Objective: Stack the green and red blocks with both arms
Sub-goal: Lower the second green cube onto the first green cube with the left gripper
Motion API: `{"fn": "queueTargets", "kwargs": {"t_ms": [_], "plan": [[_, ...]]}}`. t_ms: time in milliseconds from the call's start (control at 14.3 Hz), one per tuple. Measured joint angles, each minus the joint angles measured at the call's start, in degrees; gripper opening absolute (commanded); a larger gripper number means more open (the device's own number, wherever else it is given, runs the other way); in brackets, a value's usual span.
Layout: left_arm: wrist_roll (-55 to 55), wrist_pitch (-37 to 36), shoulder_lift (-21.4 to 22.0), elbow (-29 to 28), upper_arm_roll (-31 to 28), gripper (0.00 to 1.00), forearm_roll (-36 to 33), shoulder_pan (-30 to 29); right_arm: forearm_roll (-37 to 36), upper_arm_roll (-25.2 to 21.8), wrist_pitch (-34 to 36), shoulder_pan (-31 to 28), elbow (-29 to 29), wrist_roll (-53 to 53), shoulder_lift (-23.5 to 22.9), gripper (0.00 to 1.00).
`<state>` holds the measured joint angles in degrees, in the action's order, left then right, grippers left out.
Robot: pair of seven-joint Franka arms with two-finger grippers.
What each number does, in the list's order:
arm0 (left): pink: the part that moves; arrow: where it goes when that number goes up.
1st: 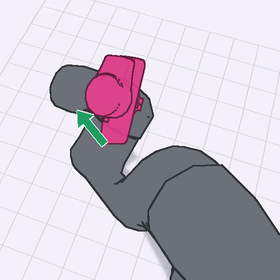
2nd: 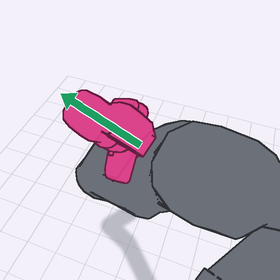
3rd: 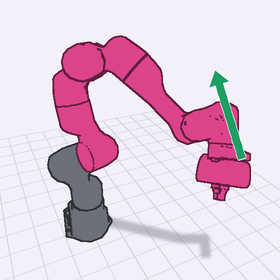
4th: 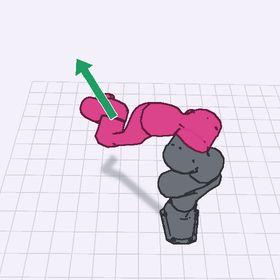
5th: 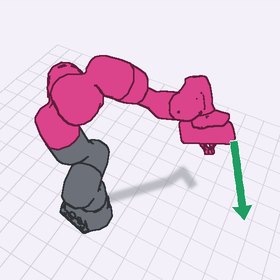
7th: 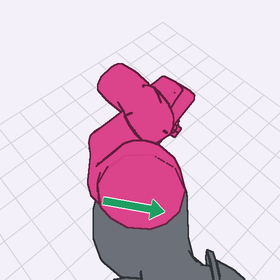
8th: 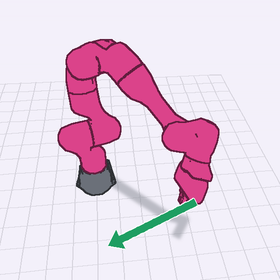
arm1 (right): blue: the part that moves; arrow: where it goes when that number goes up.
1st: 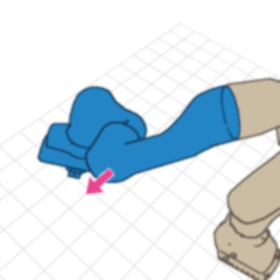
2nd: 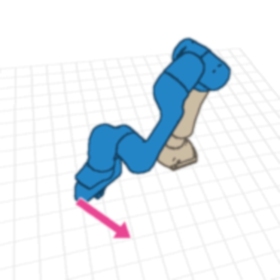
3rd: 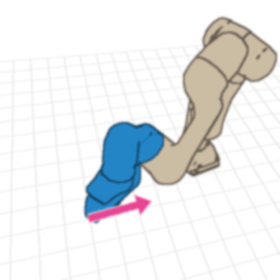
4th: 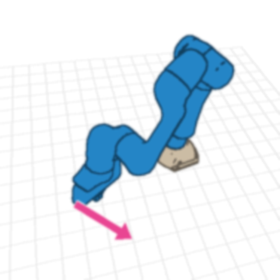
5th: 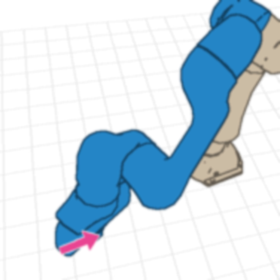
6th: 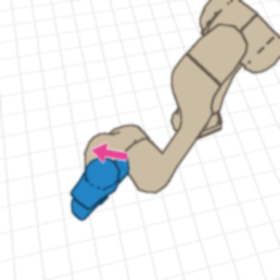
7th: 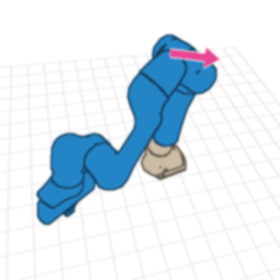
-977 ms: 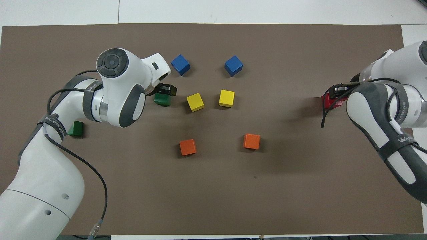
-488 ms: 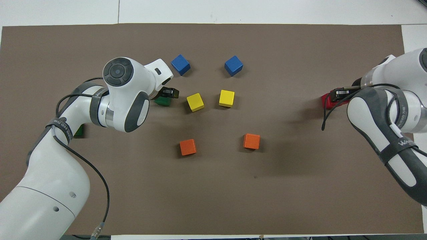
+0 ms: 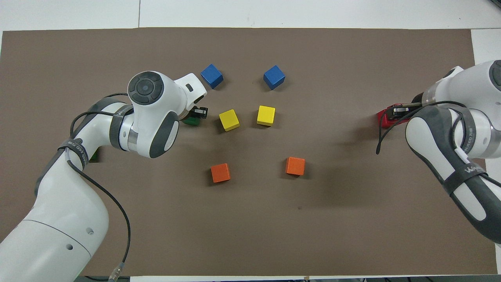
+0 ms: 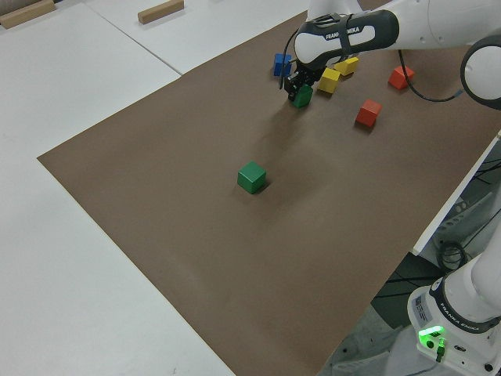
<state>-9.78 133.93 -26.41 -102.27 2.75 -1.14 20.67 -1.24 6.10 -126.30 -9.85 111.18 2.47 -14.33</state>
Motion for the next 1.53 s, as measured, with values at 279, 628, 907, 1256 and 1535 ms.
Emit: {"fn": "queueTargets", "kwargs": {"t_ms": [279,628,907,1256,1535], "plan": [[-0.63,-5.19,2.40,2.48,-0.91,0.00,-0.01,-1.49,-0.01,0.03,-0.34,0.00,0.52,0.00,0.00,0.00],[2.65,-17.48,12.62,2.03,-1.26,0.00,-0.01,-10.15,-0.04,0.03,-1.73,-0.01,1.34,0.00,0.08,0.00],[11.66,-18.54,19.24,-5.34,-1.32,0.00,0.09,-16.53,-0.04,0.03,-2.19,-0.01,1.61,0.00,0.21,0.06],[23.88,-15.39,24.18,-14.11,-1.34,0.00,2.73,-24.84,-0.04,0.03,-2.73,-0.01,1.78,0.00,0.26,0.57],[28.50,-5.63,26.91,-23.55,-1.31,0.00,4.48,-28.54,-0.04,0.03,-2.82,-0.02,1.83,0.00,0.29,0.81]]}}
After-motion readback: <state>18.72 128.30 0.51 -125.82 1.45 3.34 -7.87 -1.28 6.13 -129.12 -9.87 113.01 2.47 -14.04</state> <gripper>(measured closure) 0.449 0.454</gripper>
